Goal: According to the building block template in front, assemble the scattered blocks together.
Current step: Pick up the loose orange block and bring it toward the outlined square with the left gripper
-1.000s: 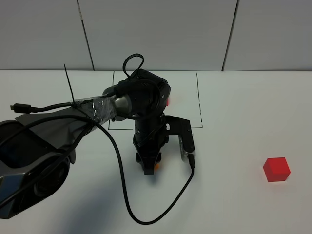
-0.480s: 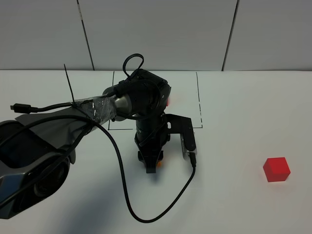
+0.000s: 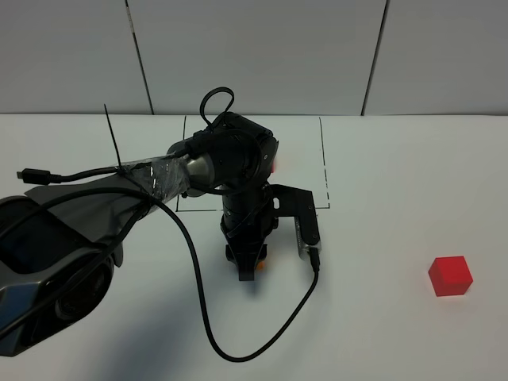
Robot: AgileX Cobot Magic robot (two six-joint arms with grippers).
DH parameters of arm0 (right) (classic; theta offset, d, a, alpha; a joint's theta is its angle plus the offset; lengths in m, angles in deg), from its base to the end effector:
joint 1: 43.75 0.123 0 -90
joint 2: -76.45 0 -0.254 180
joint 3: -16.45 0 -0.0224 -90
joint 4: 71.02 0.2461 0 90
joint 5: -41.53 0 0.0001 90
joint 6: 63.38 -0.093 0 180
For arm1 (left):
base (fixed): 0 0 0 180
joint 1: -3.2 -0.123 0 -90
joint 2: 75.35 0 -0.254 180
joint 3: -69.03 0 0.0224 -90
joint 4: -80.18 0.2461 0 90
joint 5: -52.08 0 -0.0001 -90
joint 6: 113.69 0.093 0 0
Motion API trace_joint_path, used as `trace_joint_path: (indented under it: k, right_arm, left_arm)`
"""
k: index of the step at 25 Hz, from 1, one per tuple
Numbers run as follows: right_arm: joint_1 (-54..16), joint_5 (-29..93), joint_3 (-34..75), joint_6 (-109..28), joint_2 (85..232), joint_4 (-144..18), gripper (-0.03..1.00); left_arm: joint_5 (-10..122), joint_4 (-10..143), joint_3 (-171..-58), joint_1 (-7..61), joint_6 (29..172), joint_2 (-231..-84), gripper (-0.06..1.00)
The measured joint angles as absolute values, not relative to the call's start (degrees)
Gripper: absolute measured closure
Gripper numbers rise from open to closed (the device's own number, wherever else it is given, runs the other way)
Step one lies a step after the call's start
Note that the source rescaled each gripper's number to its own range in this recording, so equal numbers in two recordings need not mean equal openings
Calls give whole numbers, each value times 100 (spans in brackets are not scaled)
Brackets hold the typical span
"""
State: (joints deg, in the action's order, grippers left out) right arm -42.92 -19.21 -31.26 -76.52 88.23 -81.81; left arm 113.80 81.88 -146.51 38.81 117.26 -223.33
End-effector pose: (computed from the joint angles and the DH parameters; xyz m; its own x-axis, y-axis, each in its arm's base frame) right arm 0.0318 -0.0147 0.2734 -0.4749 0.1273 -0.8708 0.1938 0.9803 0.0377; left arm 0.3760 -0.2663 0.0919 -0.0452 0.9981 -0.0427 0.9942 0.0491 0.0961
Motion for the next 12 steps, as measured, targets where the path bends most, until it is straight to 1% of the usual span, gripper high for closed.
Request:
trace_joint_path:
  k: [8, 10, 11, 12]
  right_arm:
    - [-4292, -1921, -3126, -7652, 8823, -8181, 54]
    - [-4292, -1921, -3126, -7652, 8823, -8181, 54]
    - [-4292, -1921, -3126, -7652, 8823, -8181, 54]
    - [-4292, -1921, -3126, -7652, 8823, -8181, 54]
  left_arm:
    - [11471, 8184, -14651, 3881, 11726, -22333, 94]
    - [11504, 8184, -14651, 3881, 11726, -22333, 90]
    - [11520, 8184, -14651, 3881, 11726, -22333, 86]
    - [11525, 8184, -14651, 3881, 11726, -22333, 78]
